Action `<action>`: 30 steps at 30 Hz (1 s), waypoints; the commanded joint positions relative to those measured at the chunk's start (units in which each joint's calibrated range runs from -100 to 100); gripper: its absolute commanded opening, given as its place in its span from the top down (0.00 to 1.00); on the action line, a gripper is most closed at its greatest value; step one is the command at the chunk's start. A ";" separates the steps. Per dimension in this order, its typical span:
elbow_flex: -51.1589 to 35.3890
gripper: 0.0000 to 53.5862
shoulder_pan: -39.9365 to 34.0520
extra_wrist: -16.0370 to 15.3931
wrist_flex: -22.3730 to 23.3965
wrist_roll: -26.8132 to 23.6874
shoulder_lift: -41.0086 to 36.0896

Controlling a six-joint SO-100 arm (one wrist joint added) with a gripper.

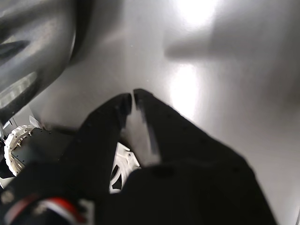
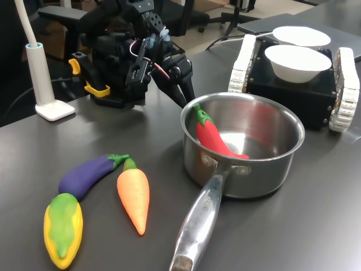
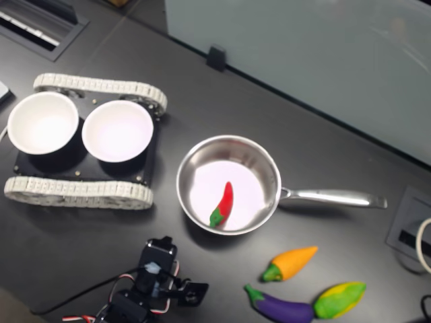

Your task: Pick up the carrot and place them in the pan

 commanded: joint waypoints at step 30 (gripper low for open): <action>-1.47 1.00 0.58 1.92 -1.74 0.54 -0.33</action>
